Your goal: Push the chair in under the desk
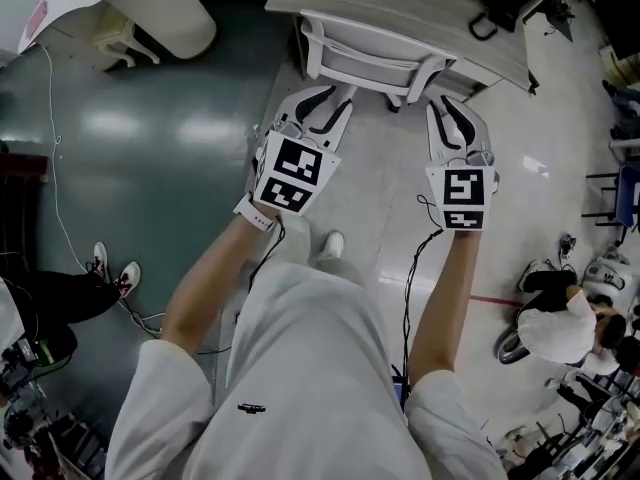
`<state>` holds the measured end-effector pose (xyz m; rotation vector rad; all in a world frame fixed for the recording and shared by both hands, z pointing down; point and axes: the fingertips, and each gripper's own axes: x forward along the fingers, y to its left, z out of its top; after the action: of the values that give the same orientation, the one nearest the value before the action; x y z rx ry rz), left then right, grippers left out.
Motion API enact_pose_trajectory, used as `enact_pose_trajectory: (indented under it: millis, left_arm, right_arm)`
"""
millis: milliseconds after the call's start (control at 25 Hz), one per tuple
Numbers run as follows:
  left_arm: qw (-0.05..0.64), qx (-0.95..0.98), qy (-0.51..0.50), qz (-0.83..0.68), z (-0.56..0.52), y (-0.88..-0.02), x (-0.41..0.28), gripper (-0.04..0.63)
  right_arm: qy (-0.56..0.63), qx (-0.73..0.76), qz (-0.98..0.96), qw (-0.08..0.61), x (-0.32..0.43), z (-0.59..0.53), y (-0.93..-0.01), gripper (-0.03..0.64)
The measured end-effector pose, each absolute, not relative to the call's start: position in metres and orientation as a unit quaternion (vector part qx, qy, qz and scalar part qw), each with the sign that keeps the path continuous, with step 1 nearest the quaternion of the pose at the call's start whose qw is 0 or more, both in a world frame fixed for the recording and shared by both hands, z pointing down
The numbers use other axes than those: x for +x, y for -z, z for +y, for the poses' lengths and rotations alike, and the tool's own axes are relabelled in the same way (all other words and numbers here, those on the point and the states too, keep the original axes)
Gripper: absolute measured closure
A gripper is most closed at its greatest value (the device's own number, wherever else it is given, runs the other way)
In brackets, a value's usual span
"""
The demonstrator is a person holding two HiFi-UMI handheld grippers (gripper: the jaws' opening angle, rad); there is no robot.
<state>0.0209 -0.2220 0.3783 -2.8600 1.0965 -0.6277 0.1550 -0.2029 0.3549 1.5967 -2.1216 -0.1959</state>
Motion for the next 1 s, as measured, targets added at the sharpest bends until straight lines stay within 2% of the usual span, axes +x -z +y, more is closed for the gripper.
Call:
enact_pose_trajectory:
  millis: [240,480,1000]
  left_arm:
    - [0.007,-0.911,0.156,0.382,-0.173,-0.348,0.012,0.525]
    - [-0.068,-0.903,0.115,0.407,-0.134,-0.351,-0.008,0.551]
    - [-0.033,-0.918,0.075,0.387,-0.072,-0.317,-0.038,0.588]
  right_arm:
    - [0.108,0.600,-0.763,0.214,0.154,-0.149,-0.329,0.601]
    - [0.099,0.610,-0.761,0.198,0.151,-0.113,-0.330,0.603]
    - [0.062,0.621,-0.775,0.098,0.116,-0.033,-0.307,0.603]
